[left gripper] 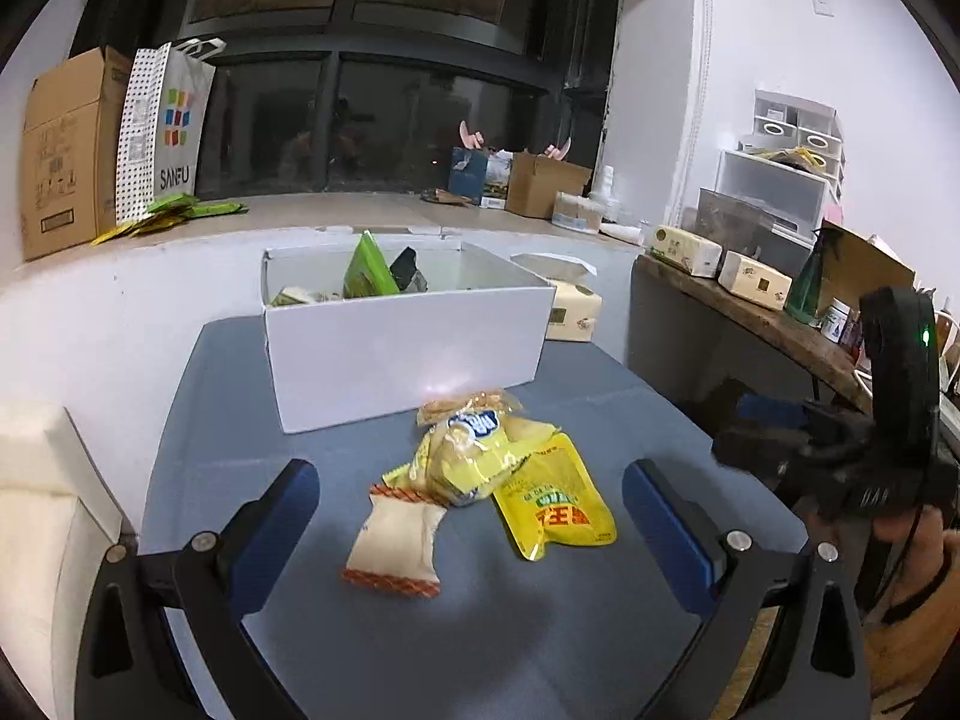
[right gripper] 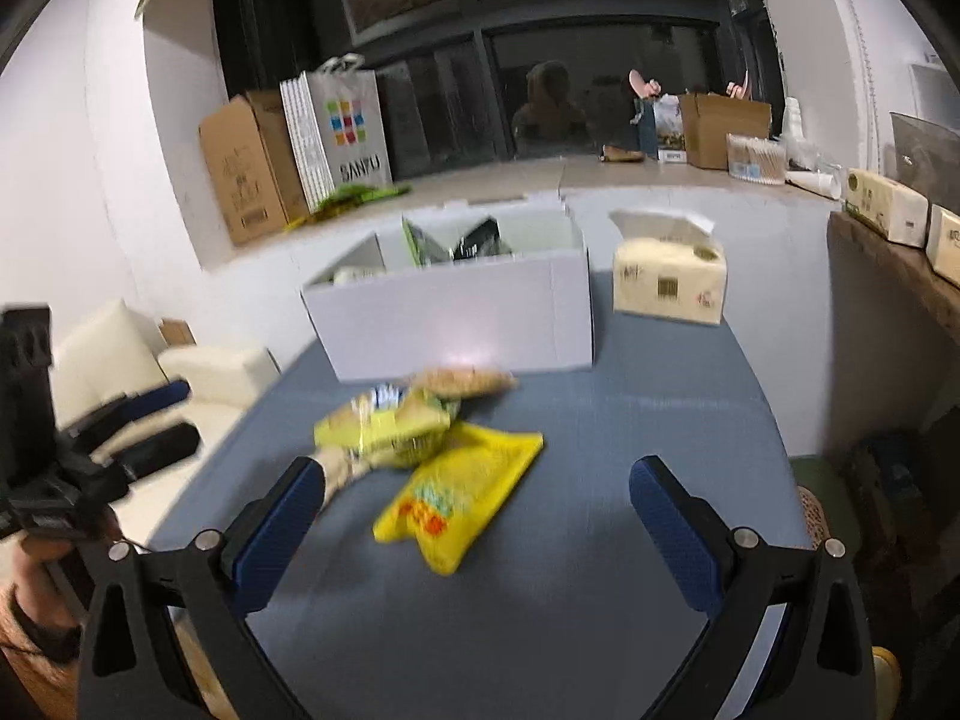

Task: Organize snacks
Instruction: 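Move both tools back over the remaining snacks, then grasp the yellow chip bag with the right tool and lift it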

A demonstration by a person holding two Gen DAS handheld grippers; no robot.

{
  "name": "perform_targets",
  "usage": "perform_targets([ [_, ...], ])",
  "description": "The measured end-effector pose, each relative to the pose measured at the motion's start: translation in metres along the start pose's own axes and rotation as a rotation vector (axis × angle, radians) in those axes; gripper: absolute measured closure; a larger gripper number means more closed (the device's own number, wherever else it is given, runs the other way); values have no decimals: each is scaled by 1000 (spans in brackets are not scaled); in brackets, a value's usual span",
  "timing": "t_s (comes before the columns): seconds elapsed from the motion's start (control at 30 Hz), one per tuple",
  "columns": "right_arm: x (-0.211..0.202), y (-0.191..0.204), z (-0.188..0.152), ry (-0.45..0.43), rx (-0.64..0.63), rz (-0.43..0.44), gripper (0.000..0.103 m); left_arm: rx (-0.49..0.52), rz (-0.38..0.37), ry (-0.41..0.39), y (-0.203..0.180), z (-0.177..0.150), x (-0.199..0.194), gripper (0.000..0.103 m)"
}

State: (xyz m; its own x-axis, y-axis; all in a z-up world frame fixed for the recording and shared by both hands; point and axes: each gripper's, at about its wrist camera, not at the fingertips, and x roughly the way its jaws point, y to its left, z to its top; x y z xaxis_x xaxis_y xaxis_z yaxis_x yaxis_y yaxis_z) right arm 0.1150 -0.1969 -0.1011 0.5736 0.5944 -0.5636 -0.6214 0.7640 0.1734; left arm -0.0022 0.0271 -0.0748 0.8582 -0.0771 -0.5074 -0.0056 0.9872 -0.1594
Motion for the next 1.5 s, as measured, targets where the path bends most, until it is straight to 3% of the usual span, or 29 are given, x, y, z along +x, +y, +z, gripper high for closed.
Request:
perform_targets([
  [0.57, 14, 10, 3, 4, -63, 4, 0, 46, 47, 1, -14, 0, -5, 0],
  [0.93, 111, 13, 23, 201, 117, 199, 0, 32, 45, 23, -8, -5, -2, 0],
  [1.13, 161, 34, 25, 246, 111, 154, 0, 20, 58, 25, 1, -8, -4, 0],
  [1.27, 179, 38, 25, 255, 159, 173, 0, 2, 62, 34, 7, -10, -2, 0],
  [1.3, 181, 38, 24, 262, 174, 186, 1, 0, 64, 38, 8, -11, -2, 0],
  [1.37, 183, 39, 23, 262, 175, 207, 28, -3, 70, 43, 10, -13, -1, 0],
  [1.5, 170, 39, 20, 242, 155, 241, 43, -12, 74, 51, 15, -17, 1, 0],
])
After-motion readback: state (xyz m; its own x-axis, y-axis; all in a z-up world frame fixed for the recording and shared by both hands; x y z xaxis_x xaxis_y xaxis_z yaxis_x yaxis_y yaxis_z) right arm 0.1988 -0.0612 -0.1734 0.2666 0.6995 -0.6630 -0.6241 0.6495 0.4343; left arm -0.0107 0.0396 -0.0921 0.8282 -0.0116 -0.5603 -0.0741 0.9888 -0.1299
